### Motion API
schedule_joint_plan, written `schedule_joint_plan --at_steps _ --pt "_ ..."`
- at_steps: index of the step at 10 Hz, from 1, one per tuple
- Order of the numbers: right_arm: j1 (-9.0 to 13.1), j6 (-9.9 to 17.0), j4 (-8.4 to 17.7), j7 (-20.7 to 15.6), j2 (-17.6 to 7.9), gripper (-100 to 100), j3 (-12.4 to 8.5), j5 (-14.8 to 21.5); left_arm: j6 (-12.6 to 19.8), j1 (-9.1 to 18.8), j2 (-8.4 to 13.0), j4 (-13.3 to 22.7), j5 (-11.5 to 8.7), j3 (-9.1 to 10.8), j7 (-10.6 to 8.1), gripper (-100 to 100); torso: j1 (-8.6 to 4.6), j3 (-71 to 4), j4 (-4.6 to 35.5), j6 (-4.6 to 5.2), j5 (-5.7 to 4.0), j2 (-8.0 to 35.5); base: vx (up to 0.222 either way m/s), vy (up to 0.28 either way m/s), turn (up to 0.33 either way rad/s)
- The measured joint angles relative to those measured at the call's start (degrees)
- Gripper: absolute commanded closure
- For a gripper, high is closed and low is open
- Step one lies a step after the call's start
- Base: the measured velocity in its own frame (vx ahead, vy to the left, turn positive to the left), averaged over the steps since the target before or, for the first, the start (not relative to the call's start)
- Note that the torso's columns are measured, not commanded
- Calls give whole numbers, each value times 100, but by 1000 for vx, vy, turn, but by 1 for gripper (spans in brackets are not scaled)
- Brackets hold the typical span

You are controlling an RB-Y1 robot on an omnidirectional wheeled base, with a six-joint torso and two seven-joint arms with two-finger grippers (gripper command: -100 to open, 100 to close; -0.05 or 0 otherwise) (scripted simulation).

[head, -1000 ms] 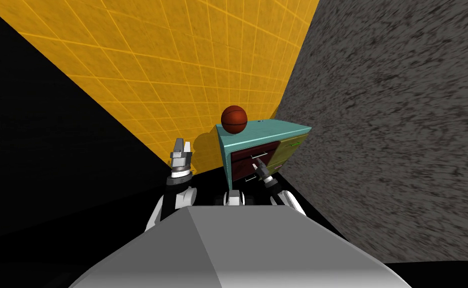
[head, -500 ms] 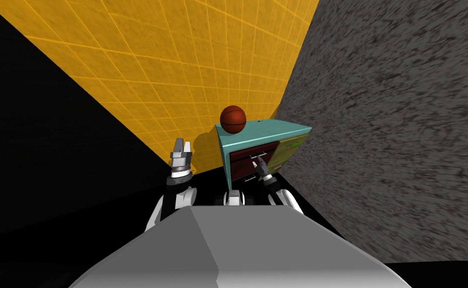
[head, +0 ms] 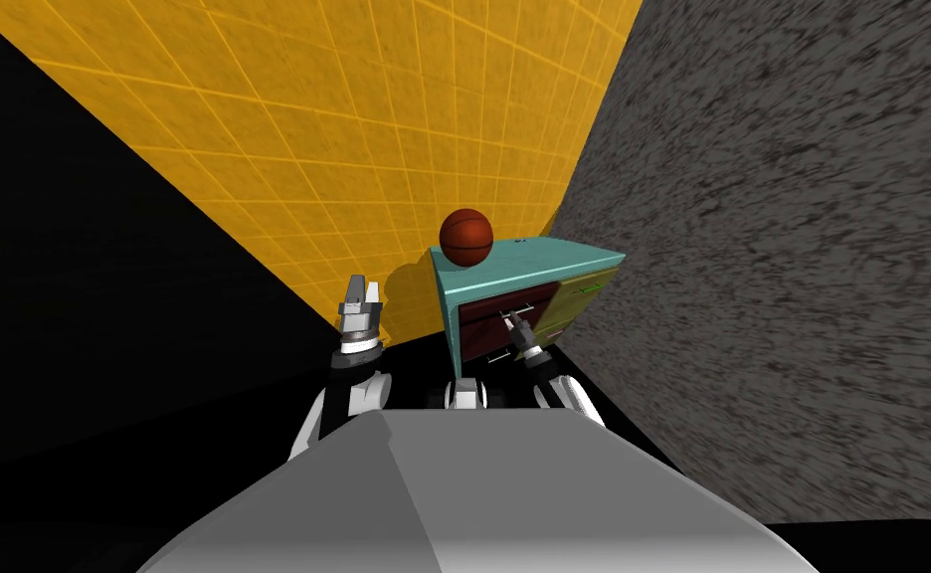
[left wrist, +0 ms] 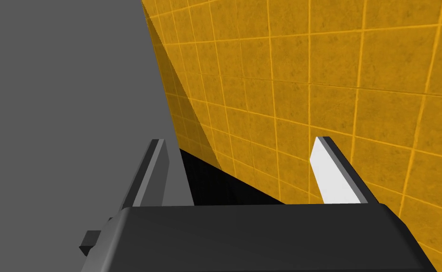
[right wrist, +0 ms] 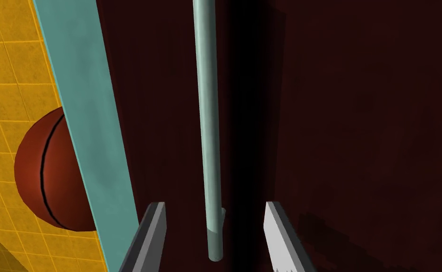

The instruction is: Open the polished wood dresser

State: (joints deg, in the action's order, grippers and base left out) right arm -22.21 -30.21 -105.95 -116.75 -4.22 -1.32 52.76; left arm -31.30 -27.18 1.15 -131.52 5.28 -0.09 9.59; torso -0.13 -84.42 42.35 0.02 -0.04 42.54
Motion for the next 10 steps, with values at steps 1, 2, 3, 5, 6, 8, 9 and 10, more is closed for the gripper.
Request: schedule_joint_plan --at_steps 1,2,3,5,6,8,9,10 --pt "-6 -26 6 -22 6 -100 0 -3 0 1 0 1 0 0 0 0 7 -6 -2 -9 0 -16 -13 4 12" --pt "-9 -18 -4 -9 -82 -100 2 -2 0 0 0 0 0 0 0 0 16 -20 -9 -6 4 -35 -24 34 44" --pt "-2 38 -37 65 -162 -100 18 -2 0 0 -1 0 0 -1 0 0 27 -22 -10 -4 7 -36 -37 61 62" --pt "31 186 -88 259 -203 -100 55 0 0 1 -1 0 0 -1 0 0 27 -14 -6 -3 8 -24 -41 73 41" --pt "45 251 -102 348 -196 -100 72 -4 0 1 -1 0 0 -1 0 0 14 -13 -5 -2 4 -22 -18 28 4" --pt "43 339 -185 436 -265 -100 74 10 0 0 0 0 0 -1 0 0 6 -26 -11 -3 1 -45 54 46 61" --pt "63 425 -230 500 -304 -100 77 28 0 -1 0 0 0 -1 0 0 13 -30 -13 -3 4 -49 31 19 8" --pt "67 442 -234 512 -307 100 77 30 0 -1 0 0 0 0 0 0 7 -18 -8 -1 2 -28 -48 -37 -81"
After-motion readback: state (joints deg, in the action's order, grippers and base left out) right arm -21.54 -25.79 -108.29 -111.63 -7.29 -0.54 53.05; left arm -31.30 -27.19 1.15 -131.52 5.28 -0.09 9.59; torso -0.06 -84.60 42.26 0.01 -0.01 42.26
